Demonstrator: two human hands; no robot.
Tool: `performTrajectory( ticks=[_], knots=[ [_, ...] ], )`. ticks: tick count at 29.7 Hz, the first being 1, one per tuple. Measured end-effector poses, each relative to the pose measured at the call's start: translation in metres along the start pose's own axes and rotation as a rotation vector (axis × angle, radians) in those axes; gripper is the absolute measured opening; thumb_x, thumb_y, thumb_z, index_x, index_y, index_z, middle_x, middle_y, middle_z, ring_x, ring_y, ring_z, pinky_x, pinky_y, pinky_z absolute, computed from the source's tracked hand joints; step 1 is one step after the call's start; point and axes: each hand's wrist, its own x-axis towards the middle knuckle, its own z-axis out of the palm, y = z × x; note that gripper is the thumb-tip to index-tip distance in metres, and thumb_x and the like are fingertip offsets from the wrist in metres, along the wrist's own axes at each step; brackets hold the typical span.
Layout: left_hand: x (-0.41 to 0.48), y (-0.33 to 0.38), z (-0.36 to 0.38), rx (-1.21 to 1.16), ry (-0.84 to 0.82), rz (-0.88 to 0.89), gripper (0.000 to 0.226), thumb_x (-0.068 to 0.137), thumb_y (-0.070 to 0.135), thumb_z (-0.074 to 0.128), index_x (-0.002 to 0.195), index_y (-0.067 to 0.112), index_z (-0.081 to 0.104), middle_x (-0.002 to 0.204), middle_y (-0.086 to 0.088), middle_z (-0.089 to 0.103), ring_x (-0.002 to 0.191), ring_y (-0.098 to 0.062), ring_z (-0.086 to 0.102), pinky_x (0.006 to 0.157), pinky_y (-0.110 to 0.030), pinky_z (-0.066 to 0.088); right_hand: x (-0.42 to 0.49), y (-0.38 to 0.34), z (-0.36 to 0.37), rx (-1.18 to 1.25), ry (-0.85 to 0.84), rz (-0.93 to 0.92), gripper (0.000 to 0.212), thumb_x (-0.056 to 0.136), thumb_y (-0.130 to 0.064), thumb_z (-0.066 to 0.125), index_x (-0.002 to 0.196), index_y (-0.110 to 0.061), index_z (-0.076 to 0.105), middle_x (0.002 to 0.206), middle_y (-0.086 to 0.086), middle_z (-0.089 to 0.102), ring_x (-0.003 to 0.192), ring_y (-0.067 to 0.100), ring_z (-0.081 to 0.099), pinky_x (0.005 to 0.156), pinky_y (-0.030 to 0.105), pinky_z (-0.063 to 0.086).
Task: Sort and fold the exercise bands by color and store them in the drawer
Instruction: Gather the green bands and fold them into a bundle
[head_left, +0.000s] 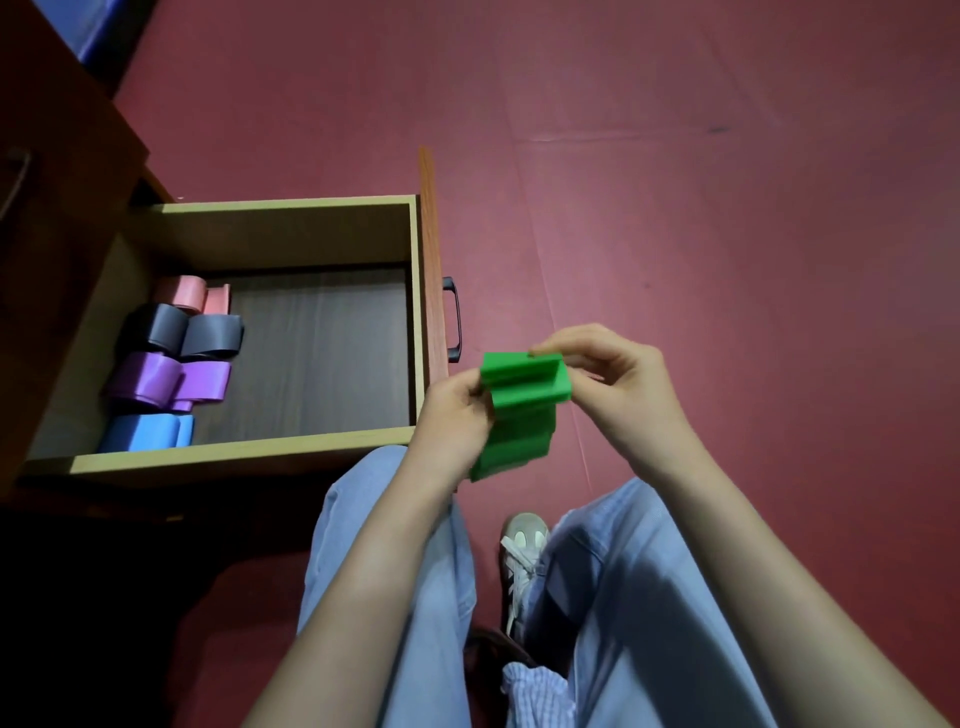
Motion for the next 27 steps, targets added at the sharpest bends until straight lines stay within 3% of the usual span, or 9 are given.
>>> performTrajectory(
  ticks=[2,5,9,13,15,17,21,24,27],
  knots=[
    [-0.003,0.002,0.001,-0.135,0.009,-0.110,0.020,0.084,-0.007,0.051,0.084,0.004,0.068,0.060,-0.002,0.065,0.058,-0.016,0.061,0.060,-0.026,0.051,-0.005,-0.002,-0.001,-0.020,-0.042,0.002,0.036,0.076,0.011,0.062,0.085,-0.023,0.067,0.089,-0.002,0.057,0.076,-0.006,0.059,0.071,0.009,0.047],
    [-0.013,0.005,0.001,-0.322,-0.013,-0.208,0.020,0.083,-0.006,0.051,0.076,0.007,0.065,0.052,-0.001,0.066,0.046,-0.011,0.061,0.046,-0.017,0.049,-0.018,-0.003,0.001,-0.057,-0.091,0.041,0.032,0.077,0.012,0.060,0.094,-0.016,0.066,0.098,0.002,0.051,0.081,-0.011,0.056,0.070,0.005,0.045],
    [-0.018,0.003,-0.004,-0.397,-0.075,-0.283,0.019,0.087,0.000,0.048,0.085,0.005,0.066,0.069,-0.006,0.070,0.063,-0.013,0.065,0.062,-0.021,0.054,-0.028,0.003,0.002,-0.125,-0.099,0.073,0.036,0.077,0.005,0.064,0.078,-0.031,0.067,0.101,-0.008,0.053,0.086,-0.010,0.055,0.077,0.019,0.047],
    [-0.025,0.002,-0.009,-0.557,-0.087,-0.372,0.025,0.090,0.014,0.035,0.085,0.004,0.057,0.077,-0.012,0.061,0.072,-0.019,0.054,0.068,-0.029,0.046,-0.033,0.003,0.002,-0.076,-0.091,0.095,0.036,0.076,0.011,0.062,0.093,-0.020,0.067,0.099,-0.010,0.054,0.077,-0.012,0.057,0.076,0.005,0.044],
    [-0.033,0.005,-0.009,-0.500,-0.125,-0.329,0.030,0.094,0.022,0.038,0.095,0.002,0.060,0.079,-0.011,0.063,0.068,-0.018,0.061,0.060,-0.025,0.051,-0.036,0.001,0.003,-0.075,-0.094,0.108,0.037,0.076,0.014,0.059,0.097,-0.016,0.066,0.099,-0.011,0.054,0.077,-0.014,0.057,0.077,0.004,0.044],
    [-0.040,0.006,-0.007,-0.374,-0.128,-0.220,0.026,0.092,0.013,0.046,0.109,-0.001,0.059,0.082,-0.009,0.066,0.066,-0.011,0.067,0.056,-0.019,0.052,-0.040,0.000,0.005,-0.005,-0.088,0.135,0.043,0.079,0.017,0.052,0.093,-0.020,0.067,0.100,-0.009,0.057,0.078,-0.011,0.060,0.075,0.009,0.048],
    [-0.049,0.009,-0.009,-0.237,-0.039,-0.052,0.022,0.088,-0.001,0.050,0.106,0.007,0.060,0.085,-0.005,0.066,0.070,-0.010,0.065,0.059,-0.016,0.052,-0.047,-0.004,0.008,0.329,0.000,0.286,0.044,0.084,0.013,0.041,0.104,-0.024,0.057,0.103,-0.003,0.062,0.079,0.001,0.064,0.067,0.017,0.053],
    [-0.053,0.014,-0.009,-0.239,-0.042,0.026,0.026,0.087,-0.003,0.049,0.099,0.018,0.059,0.084,-0.003,0.065,0.068,-0.005,0.064,0.060,-0.015,0.052,-0.051,-0.004,0.011,0.250,-0.099,0.289,0.030,0.087,-0.003,0.053,0.111,-0.020,0.054,0.090,-0.007,0.067,0.078,-0.002,0.064,0.071,0.012,0.051],
    [-0.058,0.020,-0.008,-0.206,-0.049,0.125,0.029,0.087,-0.003,0.050,0.097,0.024,0.058,0.084,0.000,0.065,0.067,0.001,0.064,0.062,-0.015,0.052,-0.054,-0.007,0.014,0.145,-0.233,0.244,0.020,0.084,-0.003,0.058,0.096,-0.019,0.063,0.078,-0.011,0.071,0.076,0.000,0.065,0.074,0.015,0.052]
  ],
)
